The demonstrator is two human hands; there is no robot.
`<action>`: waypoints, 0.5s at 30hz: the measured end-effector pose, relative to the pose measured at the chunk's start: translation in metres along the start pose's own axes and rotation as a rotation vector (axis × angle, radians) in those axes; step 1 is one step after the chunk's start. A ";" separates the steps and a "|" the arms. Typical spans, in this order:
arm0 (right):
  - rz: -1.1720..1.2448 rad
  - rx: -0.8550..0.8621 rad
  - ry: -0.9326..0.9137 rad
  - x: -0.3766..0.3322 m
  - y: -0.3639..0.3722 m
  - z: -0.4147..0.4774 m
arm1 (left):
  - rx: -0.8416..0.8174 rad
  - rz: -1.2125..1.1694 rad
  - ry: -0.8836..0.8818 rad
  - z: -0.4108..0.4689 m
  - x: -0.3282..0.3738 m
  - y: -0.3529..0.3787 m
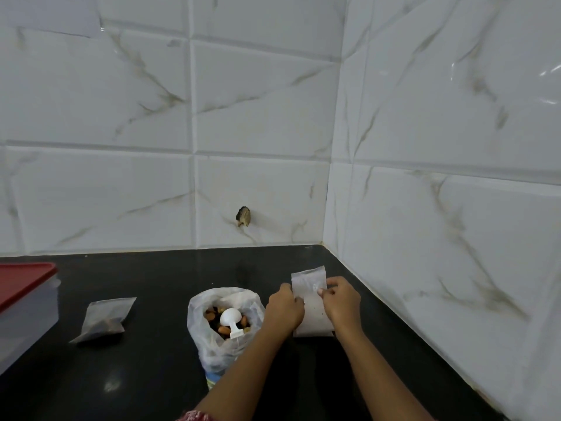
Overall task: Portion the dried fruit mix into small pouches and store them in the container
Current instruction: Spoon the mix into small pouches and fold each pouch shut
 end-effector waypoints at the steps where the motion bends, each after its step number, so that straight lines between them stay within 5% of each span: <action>1: 0.043 0.006 -0.002 -0.003 -0.001 -0.001 | 0.010 -0.062 0.016 -0.001 0.000 -0.002; 8: 0.392 -0.058 -0.010 -0.040 0.006 -0.017 | 0.074 -0.332 0.192 -0.013 0.011 -0.039; 15: 0.431 -0.294 -0.126 -0.075 0.034 -0.042 | 0.223 -0.153 0.188 -0.006 -0.019 -0.087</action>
Point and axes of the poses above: each hand's wrist, its own z-axis towards the middle knuckle, its own y-axis out of the palm, x = y × z, the point moved 1 cm from there along z, towards the middle knuckle, and after that the axes turned 10 degrees about -y, right-handed, at the moved point
